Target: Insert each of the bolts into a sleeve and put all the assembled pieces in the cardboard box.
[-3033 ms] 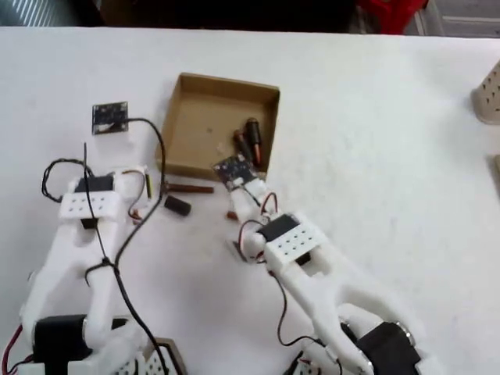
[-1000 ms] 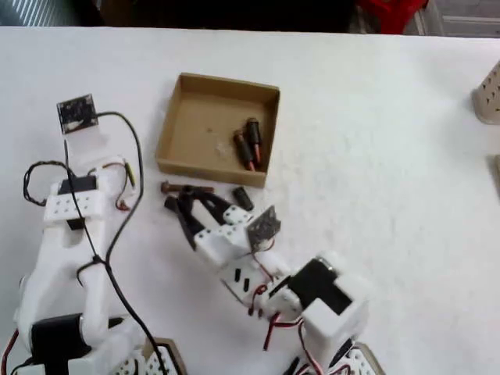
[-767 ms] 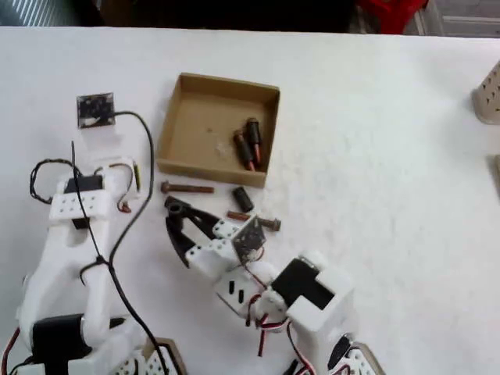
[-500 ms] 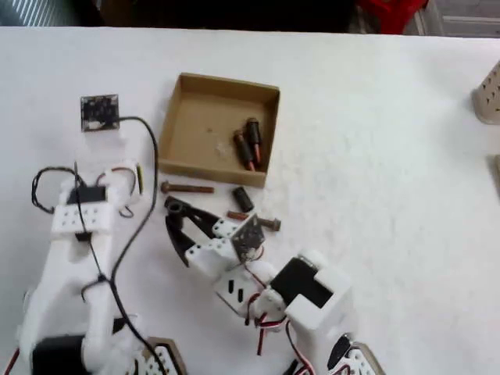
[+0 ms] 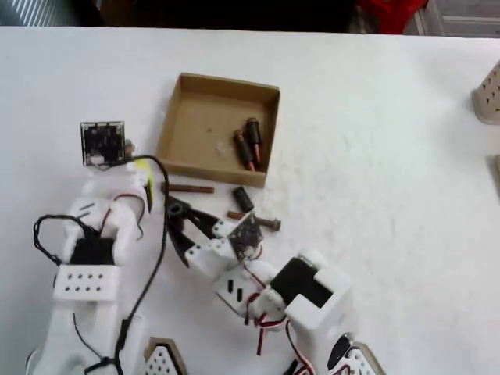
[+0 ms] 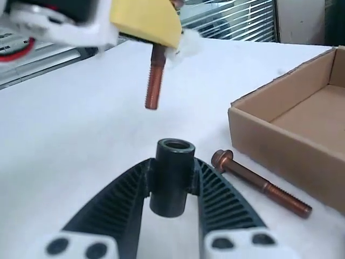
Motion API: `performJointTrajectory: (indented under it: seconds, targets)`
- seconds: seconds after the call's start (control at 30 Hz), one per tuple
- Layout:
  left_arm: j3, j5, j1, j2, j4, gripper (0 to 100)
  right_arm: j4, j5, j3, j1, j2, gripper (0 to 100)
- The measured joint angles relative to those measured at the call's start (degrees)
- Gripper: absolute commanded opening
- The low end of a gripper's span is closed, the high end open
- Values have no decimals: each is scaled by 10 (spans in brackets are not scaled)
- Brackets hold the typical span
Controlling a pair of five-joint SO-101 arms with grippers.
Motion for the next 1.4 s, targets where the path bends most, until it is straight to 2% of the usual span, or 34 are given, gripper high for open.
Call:
performJointTrajectory:
  seconds: [0.1, 0.2, 0.67, 0.8, 1.4]
  targets:
    - [0, 25, 27, -29, 47, 24, 0, 0, -1, 0, 0, 16]
    - [0, 31, 52, -66, 55, 24, 0, 0, -1, 0, 0, 16]
    - [113, 35, 90, -242, 17, 24, 0, 0, -1, 0, 0, 16]
    - [117, 36, 116, -251, 17, 24, 0, 0, -1, 0, 0, 16]
    - [117, 37, 120, -253, 24, 24, 0, 0, -1, 0, 0, 16]
